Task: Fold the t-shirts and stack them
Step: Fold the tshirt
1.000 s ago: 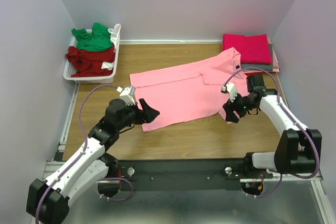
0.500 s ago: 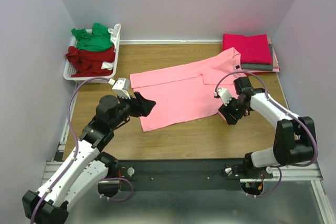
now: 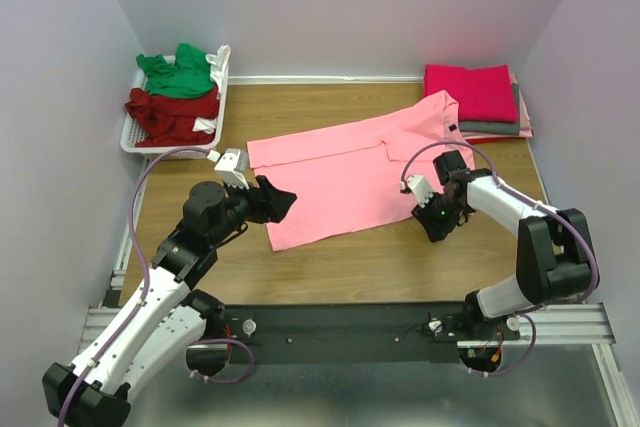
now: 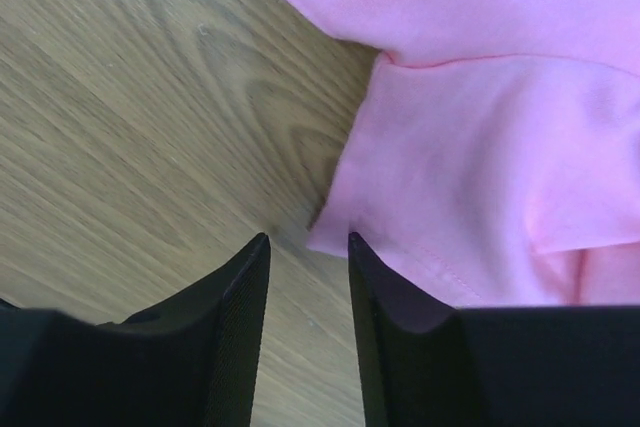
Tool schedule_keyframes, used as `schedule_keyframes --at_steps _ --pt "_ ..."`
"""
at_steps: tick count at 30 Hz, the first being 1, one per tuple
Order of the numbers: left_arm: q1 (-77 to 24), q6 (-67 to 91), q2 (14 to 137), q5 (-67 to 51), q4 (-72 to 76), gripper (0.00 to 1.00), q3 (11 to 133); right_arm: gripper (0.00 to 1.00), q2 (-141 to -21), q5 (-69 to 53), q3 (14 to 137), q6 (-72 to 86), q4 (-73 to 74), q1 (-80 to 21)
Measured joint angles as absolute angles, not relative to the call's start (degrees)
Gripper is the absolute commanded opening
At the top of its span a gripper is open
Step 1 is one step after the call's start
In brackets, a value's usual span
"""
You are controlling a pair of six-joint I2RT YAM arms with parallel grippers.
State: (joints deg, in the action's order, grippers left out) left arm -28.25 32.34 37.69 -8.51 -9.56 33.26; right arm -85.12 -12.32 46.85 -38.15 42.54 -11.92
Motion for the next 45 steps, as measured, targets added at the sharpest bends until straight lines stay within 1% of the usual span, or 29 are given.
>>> schedule_keyframes --at_steps 6,9,13,14,15,18,19,22,26,30,32,35,38,45 --pt "-28.3 32.3 37.6 -8.5 -9.6 0.80 33.3 0.18 -86.0 -13.2 46.7 -37.5 42.5 -12.9" --pt "-28.3 32.3 37.6 -8.5 -9.6 0.80 33.3 0.12 -86.1 -14.6 46.9 -37.2 42.8 -13.5" --pt "-28.3 32.3 37.5 -8.5 -9.6 0.80 33.3 0.11 -87.5 -17.5 48.5 -37.0 43.9 -14.0" --pt "-28.3 32.3 37.5 -8.5 -9.6 0.80 33.3 0.12 -88.3 -18.9 49.6 -36.9 44.3 -14.2" --pt "-28.3 32.3 37.5 -8.5 -9.5 0.80 33.3 0.14 -88.7 -19.5 50.1 -36.9 44.5 -14.3" --pt "-28.3 32.3 37.5 -8.5 -9.5 0.80 33.3 0.30 -90.0 -22.0 51.9 -36.8 45.3 -14.7" --pt "-28.3 32.3 37.5 -8.5 -9.5 0.80 33.3 0.37 -90.4 -23.1 52.6 -36.7 45.7 -14.8" --pt "-28.3 32.3 37.5 -8.5 -9.6 0.80 33.3 0.46 -90.7 -24.6 53.9 -36.4 46.8 -15.0" --pt "-28.3 32.3 37.3 -8.5 -9.6 0.80 33.3 0.47 -89.4 -24.3 55.6 -35.7 47.7 -14.9" --pt "-28.3 32.3 36.7 -8.5 -9.5 0.80 33.3 0.47 -85.4 -23.1 56.4 -34.8 48.4 -12.8" --pt "-28.3 32.1 36.5 -8.6 -9.5 0.80 33.3 0.47 -83.8 -22.9 57.0 -34.3 48.6 -9.0" --pt "-28.3 32.1 36.1 -8.6 -9.5 0.80 33.2 0.45 -82.3 -22.1 57.8 -34.0 48.5 0.3" --pt "-28.3 31.9 35.6 -8.6 -9.4 0.80 33.2 0.45 -82.6 -20.4 57.7 -33.8 48.4 7.5" --pt "-28.3 31.5 35.1 -8.9 -9.1 0.80 33.2 0.43 -86.0 -17.4 56.9 -31.8 46.4 14.1"
